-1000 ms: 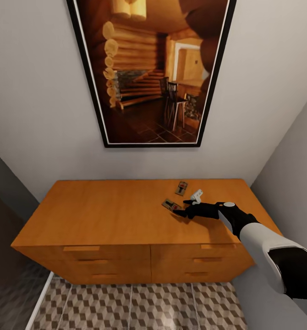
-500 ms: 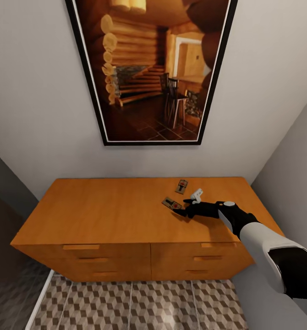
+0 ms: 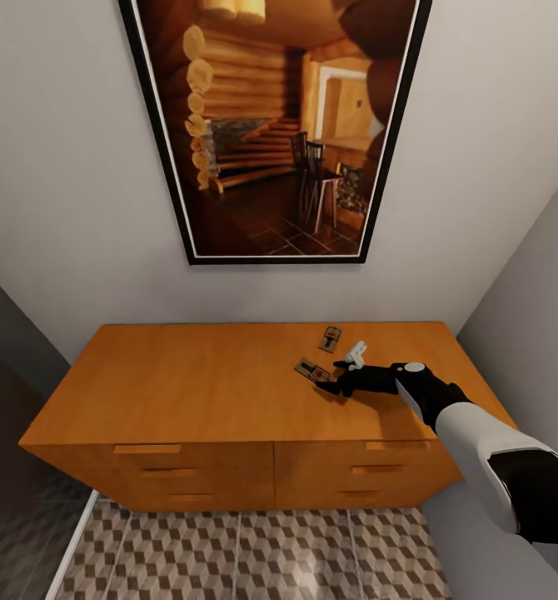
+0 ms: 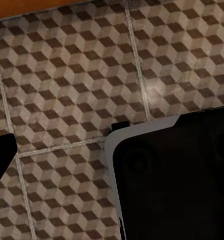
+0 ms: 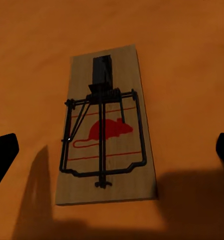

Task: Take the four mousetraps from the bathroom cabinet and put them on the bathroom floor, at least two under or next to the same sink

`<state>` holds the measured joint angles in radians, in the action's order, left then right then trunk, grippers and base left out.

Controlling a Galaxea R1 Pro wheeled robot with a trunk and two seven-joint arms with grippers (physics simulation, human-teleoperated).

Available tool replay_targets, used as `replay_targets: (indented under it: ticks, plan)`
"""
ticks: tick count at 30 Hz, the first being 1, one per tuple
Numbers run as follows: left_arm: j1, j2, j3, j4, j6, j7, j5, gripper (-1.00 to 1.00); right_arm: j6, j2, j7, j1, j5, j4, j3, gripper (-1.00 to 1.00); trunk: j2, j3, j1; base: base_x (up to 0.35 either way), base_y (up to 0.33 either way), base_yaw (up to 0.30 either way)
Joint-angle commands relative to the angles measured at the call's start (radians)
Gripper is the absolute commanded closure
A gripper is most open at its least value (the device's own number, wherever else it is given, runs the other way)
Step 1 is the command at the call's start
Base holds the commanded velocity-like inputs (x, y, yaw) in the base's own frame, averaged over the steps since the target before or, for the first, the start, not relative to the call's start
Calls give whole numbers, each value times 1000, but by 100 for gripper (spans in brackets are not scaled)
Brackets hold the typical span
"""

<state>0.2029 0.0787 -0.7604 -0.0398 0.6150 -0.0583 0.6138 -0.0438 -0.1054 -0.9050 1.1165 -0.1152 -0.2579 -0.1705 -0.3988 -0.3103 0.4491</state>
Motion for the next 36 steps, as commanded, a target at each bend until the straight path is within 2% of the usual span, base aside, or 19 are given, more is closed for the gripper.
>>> replay_targets:
  ticks: [1, 5, 7, 17, 36]
  plan:
    - [1, -1, -7, -3, 5, -6, 10, -100, -4, 0, 8, 0, -28, 46, -6, -100, -1, -2, 1, 0, 0, 0]
    - [1, -1, -7, -3, 5, -6, 10, -100, -4, 1, 39, 0, -32, 46, -8, -100, -1, -2, 1, 0, 0, 0]
    - [1, 0, -7, -3, 5, -6, 10, -100, -3, 2, 59, 0, -46, 46, -9, -100, -1, -2, 1, 0, 0, 0]
    - [1, 0, -7, -3, 5, -6, 10, -100, -3, 3, 65, 0, -67, 46, -9, -100, -1, -2, 1, 0, 0, 0]
    - [1, 0, -8, -3, 5, -6, 10, -100, -2, 3, 66, 0, -69, 46, -9, -100, -1, -2, 1, 0, 24, 0]
